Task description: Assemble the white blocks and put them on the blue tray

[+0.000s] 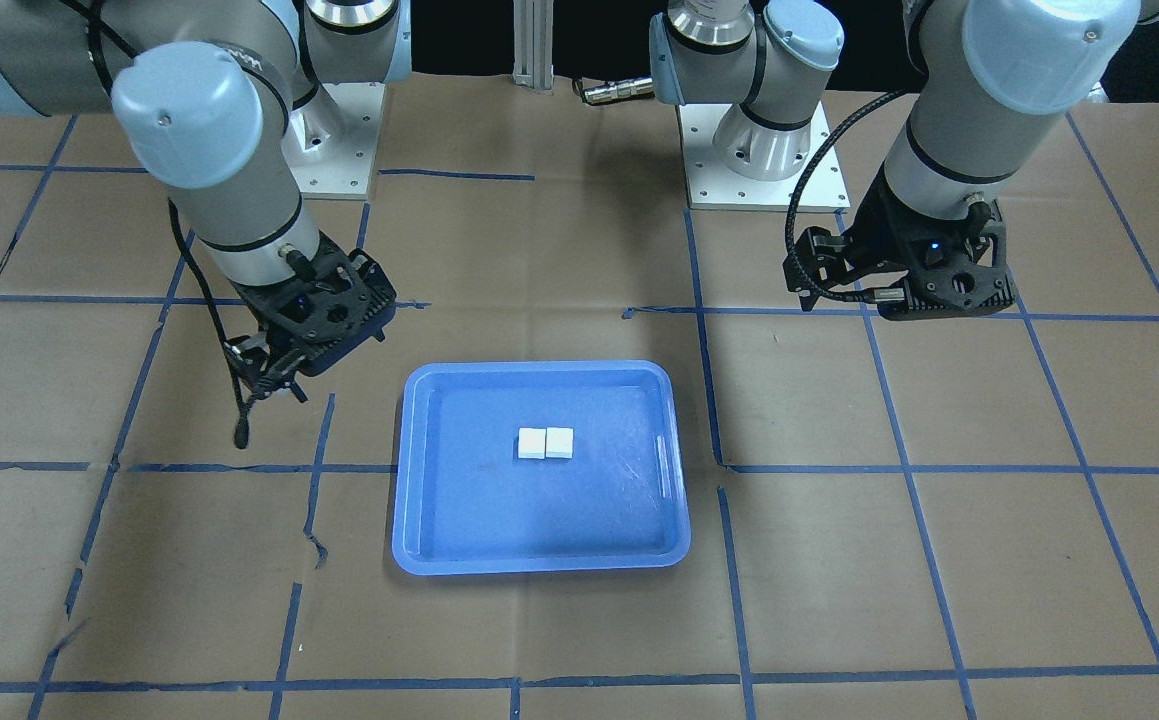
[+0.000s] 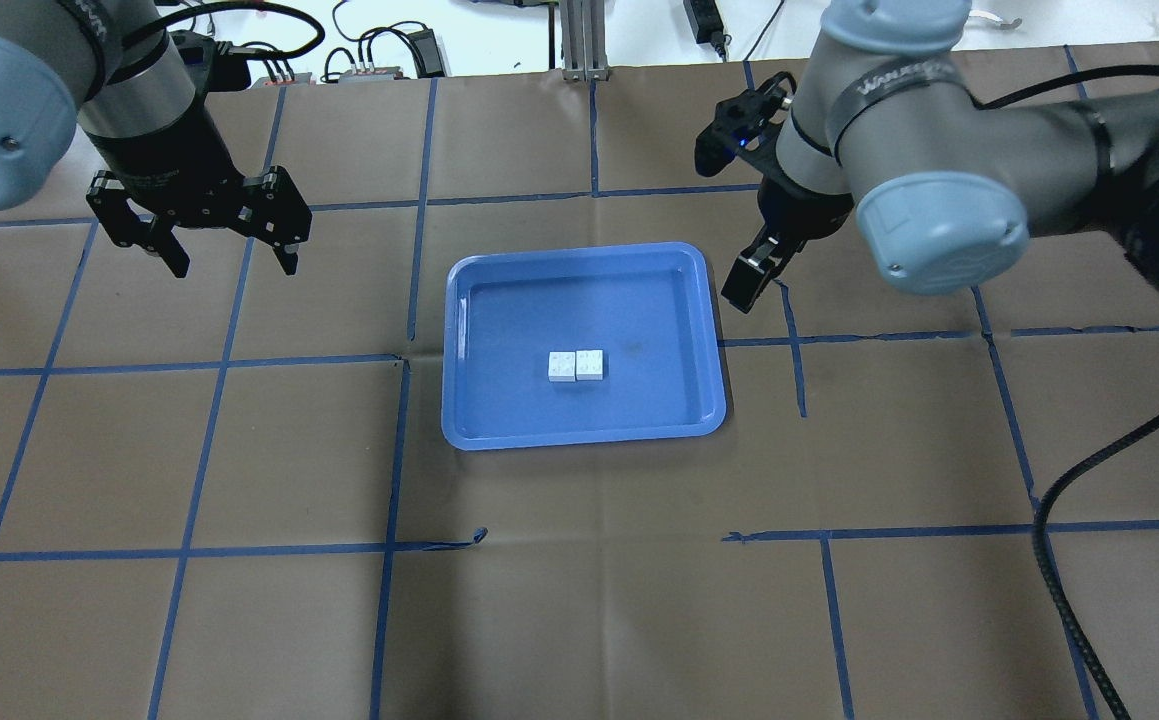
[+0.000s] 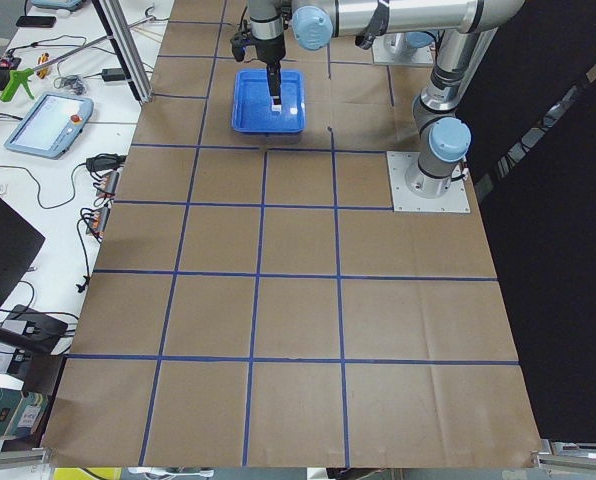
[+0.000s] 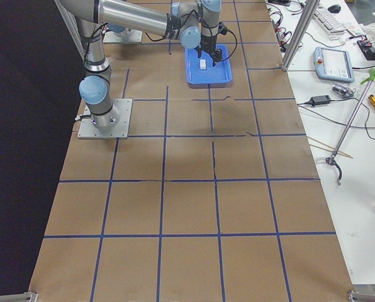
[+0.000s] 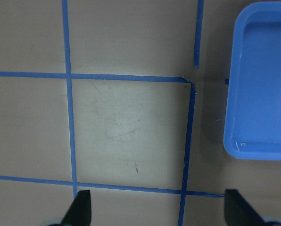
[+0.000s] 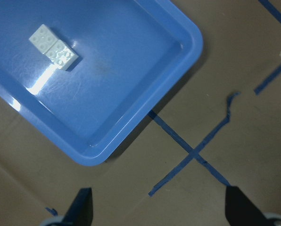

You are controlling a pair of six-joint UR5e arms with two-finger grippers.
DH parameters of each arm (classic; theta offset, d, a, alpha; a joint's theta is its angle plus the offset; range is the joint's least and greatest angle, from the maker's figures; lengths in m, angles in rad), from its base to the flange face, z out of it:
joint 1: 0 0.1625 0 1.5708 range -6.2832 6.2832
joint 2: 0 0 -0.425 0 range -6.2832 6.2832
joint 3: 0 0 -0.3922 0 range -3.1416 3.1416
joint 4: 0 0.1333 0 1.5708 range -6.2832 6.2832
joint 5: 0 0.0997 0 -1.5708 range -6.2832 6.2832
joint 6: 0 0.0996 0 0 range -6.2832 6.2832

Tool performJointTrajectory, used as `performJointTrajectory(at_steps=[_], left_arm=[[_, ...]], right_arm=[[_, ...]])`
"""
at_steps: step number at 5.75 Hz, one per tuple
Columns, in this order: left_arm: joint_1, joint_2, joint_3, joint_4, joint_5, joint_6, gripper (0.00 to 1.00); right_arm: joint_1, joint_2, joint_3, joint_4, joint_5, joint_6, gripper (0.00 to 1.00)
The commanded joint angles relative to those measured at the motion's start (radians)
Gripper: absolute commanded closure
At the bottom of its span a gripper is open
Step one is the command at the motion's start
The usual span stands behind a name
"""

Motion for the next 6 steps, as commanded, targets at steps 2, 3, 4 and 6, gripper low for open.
performJointTrajectory(at_steps=[2,3,4,6], left_arm=[[0.012,0.018,-0.008,0.075,-0.034,-0.005,0.0],[0.015,0.022,0.001,0.078,-0.037,-0.004,0.0],[0.018,-0.002,-0.005,0.096,-0.04,-0.005,0.0],[0.03,0.018,-0.001,0.135,-0.031,-0.004,0.0]], right_arm=[[-0.068,-0.003,-0.295,0.375,-0.057,0.474,0.0],[-0.069,-0.012,-0.3,0.384,-0.059,0.609,0.0],[-0.064,-0.062,-0.29,0.408,-0.056,0.662,0.0],[-0.066,-0.104,-0.256,0.457,-0.059,0.664,0.0]])
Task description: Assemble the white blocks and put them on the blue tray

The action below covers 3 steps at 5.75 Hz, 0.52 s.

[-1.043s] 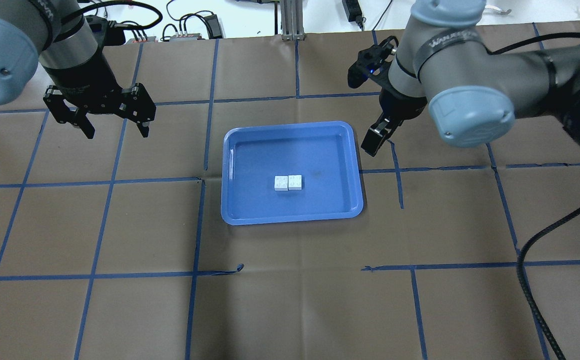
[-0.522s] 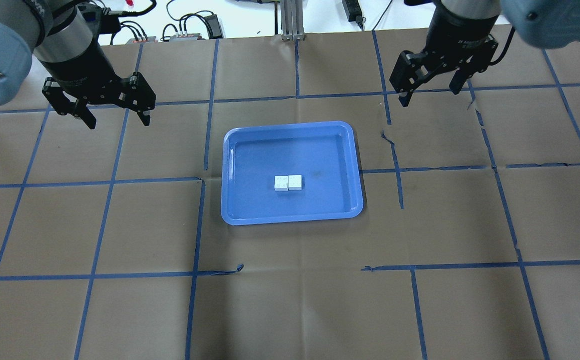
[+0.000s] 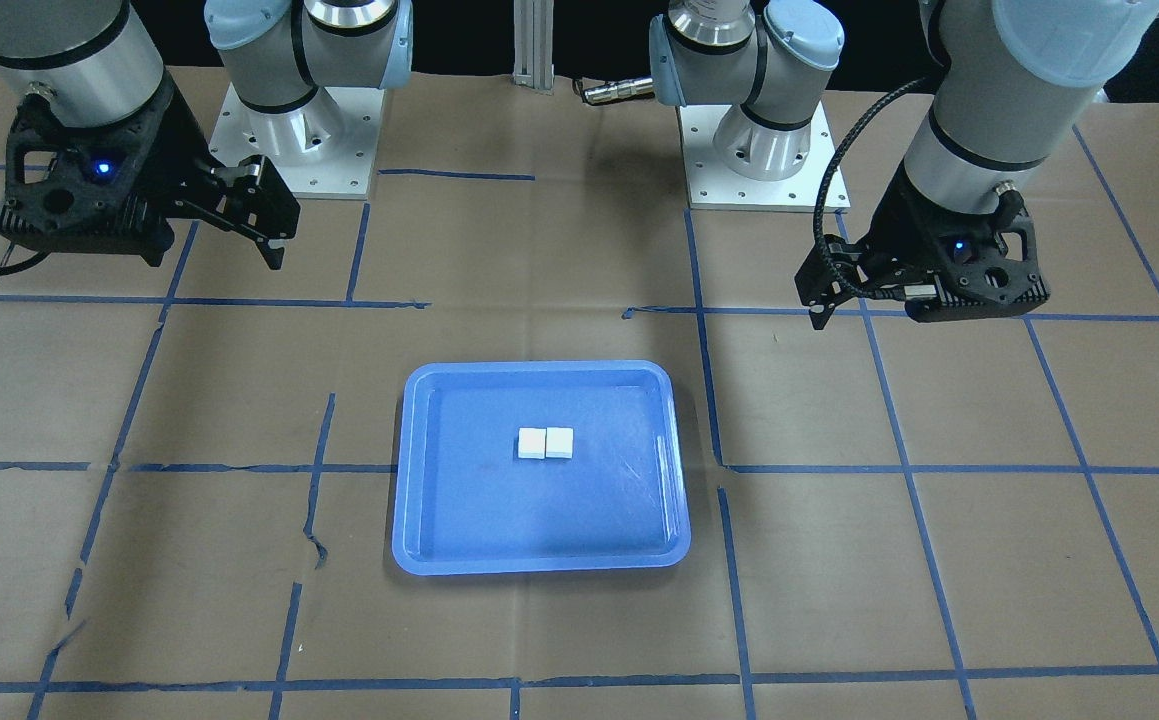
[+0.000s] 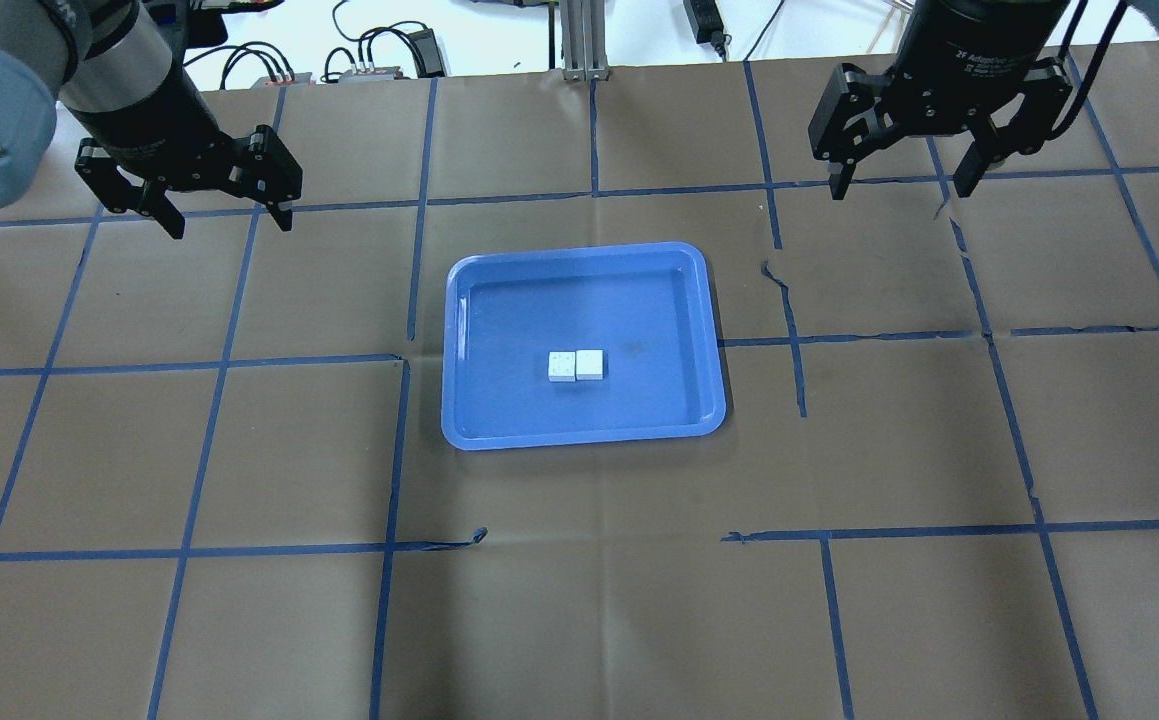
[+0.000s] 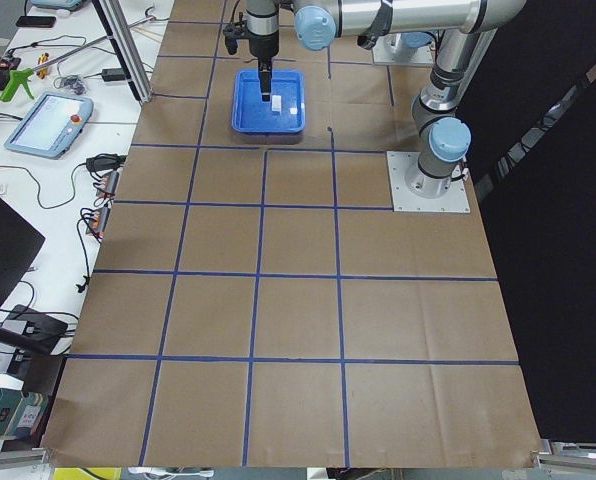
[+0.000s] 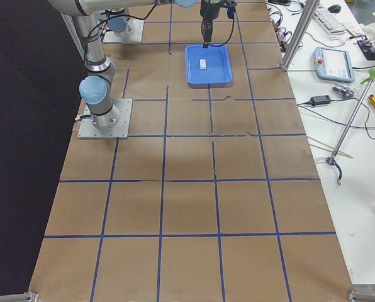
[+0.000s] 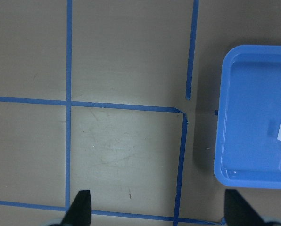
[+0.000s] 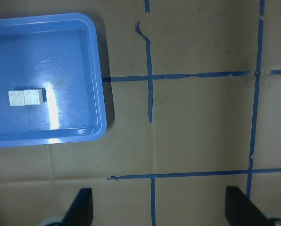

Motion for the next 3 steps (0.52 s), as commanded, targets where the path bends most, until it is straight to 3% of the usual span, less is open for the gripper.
performJointTrajectory(at_steps=[1,3], left_arm=[[0.008,-0.008,0.003,0.011,0.003,0.001,0.0],[0.008,-0.022,0.0,0.011,0.003,0.001,0.0]], right_arm=[[-0.007,-0.012,0.012,0.012,-0.002,0.004,0.0],[-0.012,-0.012,0.012,0.006,-0.002,0.004,0.0]])
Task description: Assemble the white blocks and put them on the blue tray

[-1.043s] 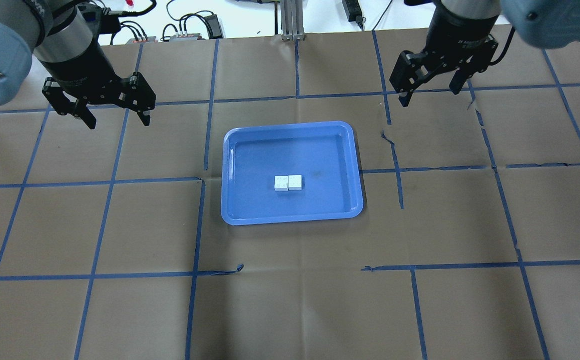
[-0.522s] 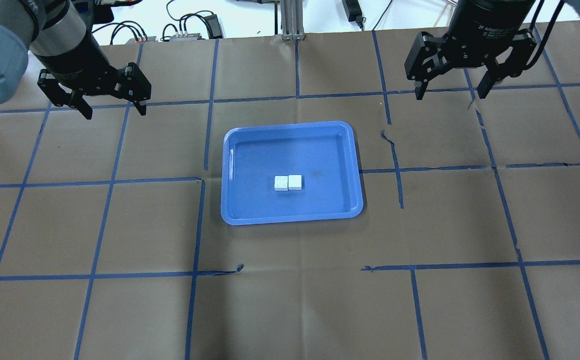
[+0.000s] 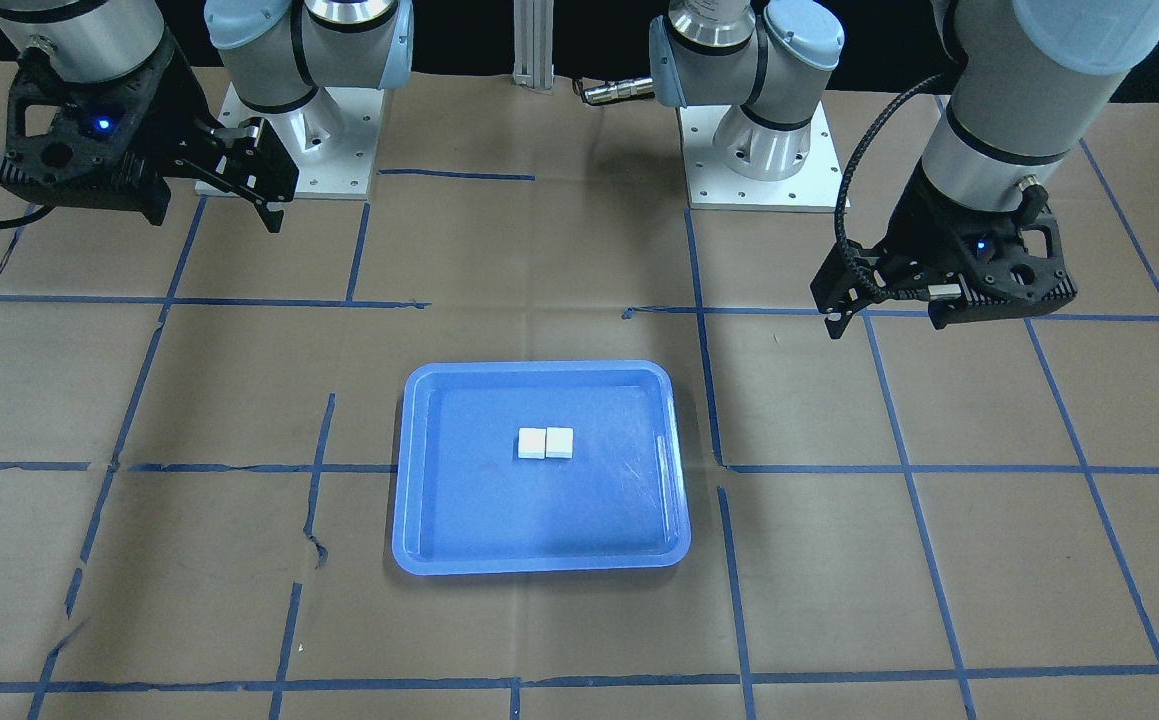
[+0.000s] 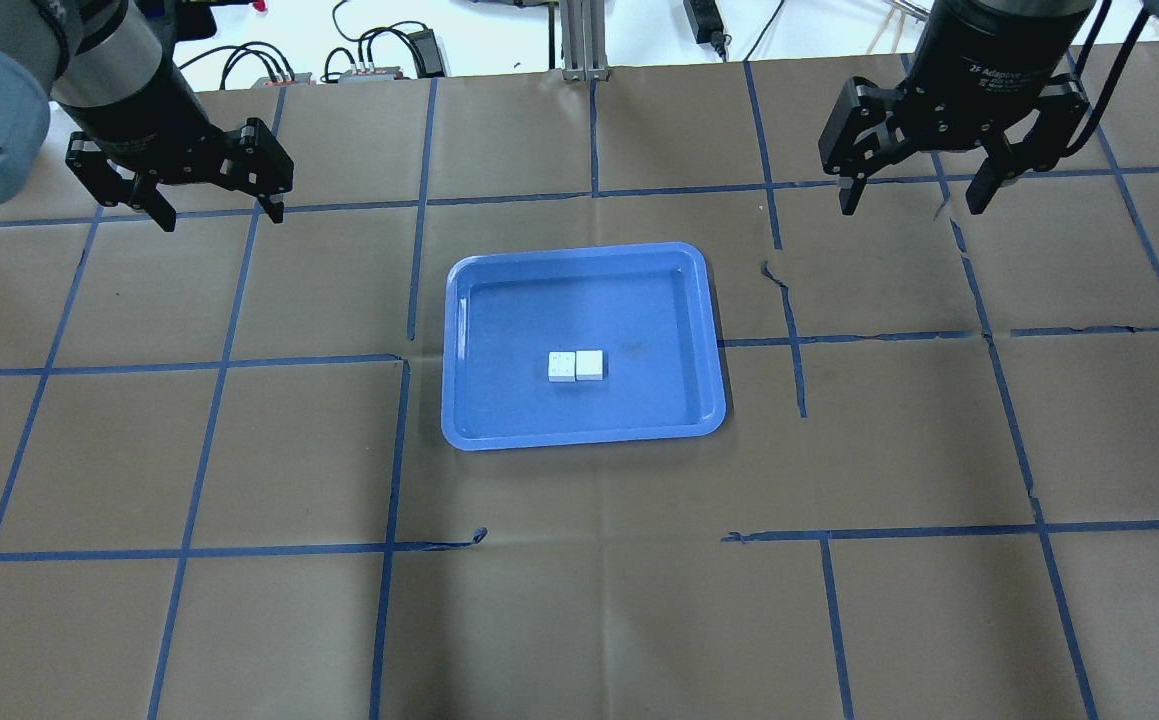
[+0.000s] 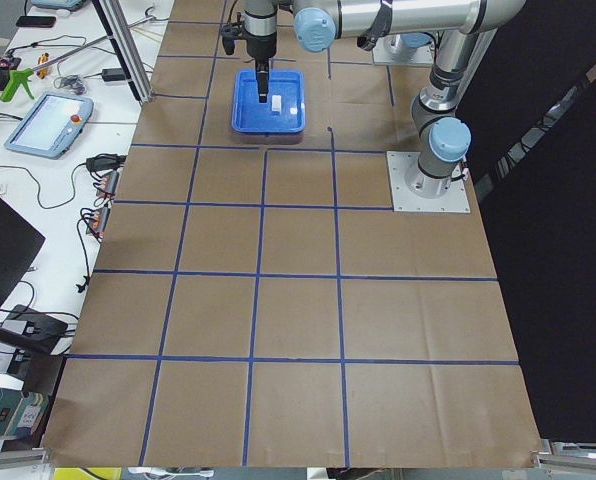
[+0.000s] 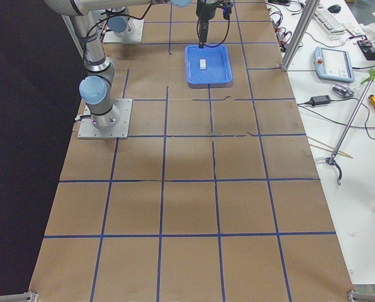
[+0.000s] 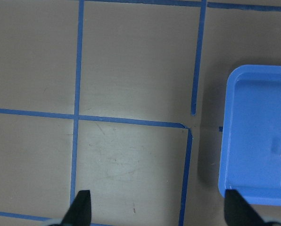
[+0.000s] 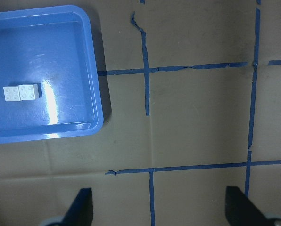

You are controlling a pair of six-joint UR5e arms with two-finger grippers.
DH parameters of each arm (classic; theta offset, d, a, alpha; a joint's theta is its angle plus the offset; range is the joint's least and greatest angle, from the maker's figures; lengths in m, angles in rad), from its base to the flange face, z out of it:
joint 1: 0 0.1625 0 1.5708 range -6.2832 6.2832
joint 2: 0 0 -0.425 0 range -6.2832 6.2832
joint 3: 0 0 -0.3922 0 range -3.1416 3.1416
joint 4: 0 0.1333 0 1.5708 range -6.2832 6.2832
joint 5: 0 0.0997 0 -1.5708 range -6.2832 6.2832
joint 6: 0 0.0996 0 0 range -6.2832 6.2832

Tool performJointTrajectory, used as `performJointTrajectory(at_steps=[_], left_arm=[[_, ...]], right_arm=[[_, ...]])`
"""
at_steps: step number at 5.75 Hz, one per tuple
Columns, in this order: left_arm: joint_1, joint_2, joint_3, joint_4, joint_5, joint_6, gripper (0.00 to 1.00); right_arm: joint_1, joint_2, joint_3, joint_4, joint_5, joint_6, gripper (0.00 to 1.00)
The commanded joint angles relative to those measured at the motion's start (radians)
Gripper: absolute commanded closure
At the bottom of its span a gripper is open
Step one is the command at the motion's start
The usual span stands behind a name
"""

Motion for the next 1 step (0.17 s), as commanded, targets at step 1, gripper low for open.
performJointTrajectory(at_steps=[1], left_arm=[[0.0,-0.008,-0.006,-0.001,0.002,0.0,0.0]], right_arm=[[-0.001,0.001,0.0,-0.008,0.0,-0.006,0.0]])
